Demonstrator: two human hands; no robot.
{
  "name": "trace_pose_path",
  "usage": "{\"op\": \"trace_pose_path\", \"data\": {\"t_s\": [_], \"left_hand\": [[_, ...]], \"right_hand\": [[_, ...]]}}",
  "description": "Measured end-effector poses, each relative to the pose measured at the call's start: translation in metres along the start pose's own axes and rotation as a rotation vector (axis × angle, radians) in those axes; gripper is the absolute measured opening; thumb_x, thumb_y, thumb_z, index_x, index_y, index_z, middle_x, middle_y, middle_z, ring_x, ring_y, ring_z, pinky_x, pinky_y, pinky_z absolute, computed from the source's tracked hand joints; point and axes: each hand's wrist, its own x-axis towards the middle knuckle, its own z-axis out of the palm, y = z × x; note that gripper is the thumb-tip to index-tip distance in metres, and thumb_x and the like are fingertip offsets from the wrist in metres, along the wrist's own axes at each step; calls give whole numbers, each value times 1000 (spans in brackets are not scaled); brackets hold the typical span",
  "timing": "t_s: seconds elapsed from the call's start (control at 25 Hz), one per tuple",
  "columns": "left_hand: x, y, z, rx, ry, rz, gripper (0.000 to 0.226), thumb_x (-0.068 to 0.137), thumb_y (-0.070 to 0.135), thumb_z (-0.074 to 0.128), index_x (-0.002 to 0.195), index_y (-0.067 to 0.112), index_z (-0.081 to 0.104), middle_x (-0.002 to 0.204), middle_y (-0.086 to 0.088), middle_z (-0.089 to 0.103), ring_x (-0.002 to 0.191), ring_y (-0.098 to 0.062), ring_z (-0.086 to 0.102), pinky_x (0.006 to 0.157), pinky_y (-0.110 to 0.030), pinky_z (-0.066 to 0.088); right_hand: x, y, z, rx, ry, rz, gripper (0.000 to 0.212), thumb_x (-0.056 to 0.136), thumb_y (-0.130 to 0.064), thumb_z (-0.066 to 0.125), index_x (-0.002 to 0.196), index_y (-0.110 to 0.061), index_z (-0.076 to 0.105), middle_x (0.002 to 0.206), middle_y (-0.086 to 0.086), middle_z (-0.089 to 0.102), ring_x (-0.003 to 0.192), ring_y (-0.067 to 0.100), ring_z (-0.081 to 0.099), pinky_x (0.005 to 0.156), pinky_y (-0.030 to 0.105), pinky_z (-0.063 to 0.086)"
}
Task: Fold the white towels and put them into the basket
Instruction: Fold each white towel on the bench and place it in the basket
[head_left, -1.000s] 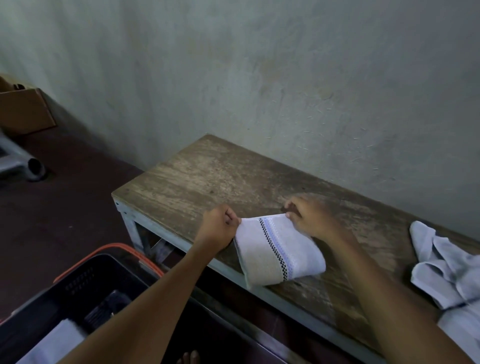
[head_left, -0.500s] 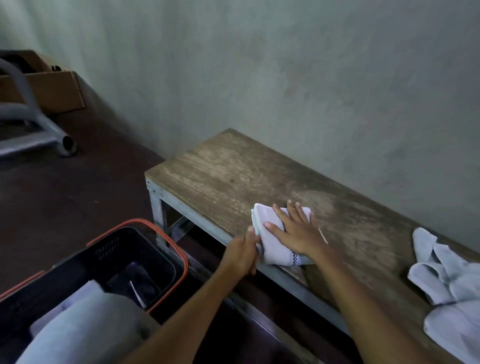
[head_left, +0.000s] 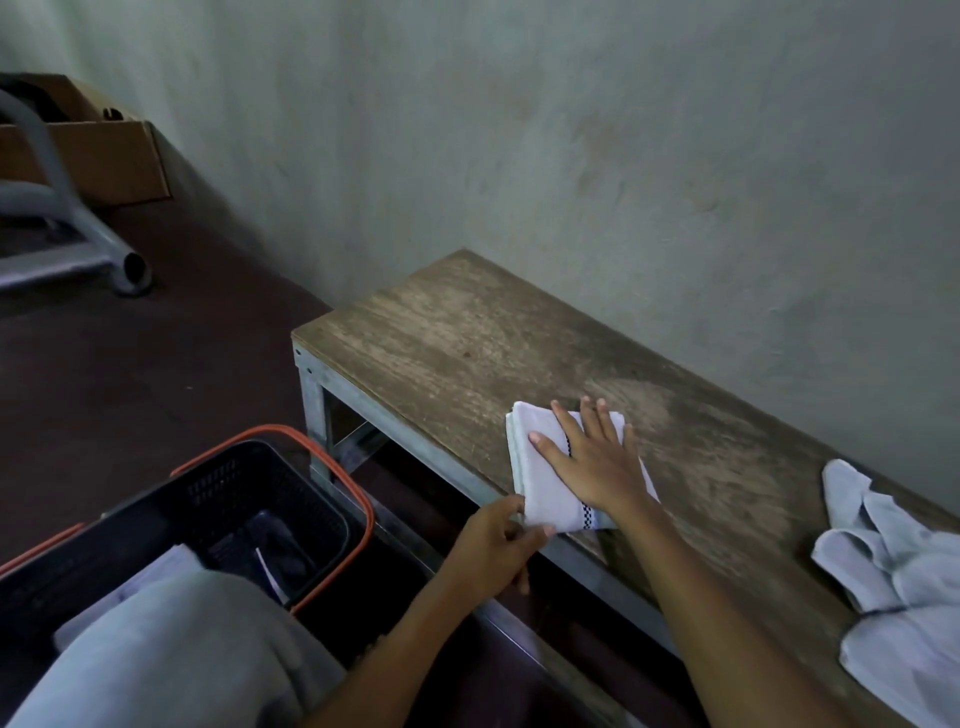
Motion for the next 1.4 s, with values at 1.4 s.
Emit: {"op": "trace_pose_path", "data": {"t_s": [1.4], "left_hand": [[-10, -5, 15, -176, -68, -11, 28, 92, 25, 58, 120, 25, 54, 50, -5, 56, 44, -23, 59, 45, -24, 46]], "right_hand": [[-10, -5, -1, -58, -116, -145, 54, 90, -67, 11, 138, -59, -10, 158, -3, -19, 143, 19, -24, 113, 56, -12]]}}
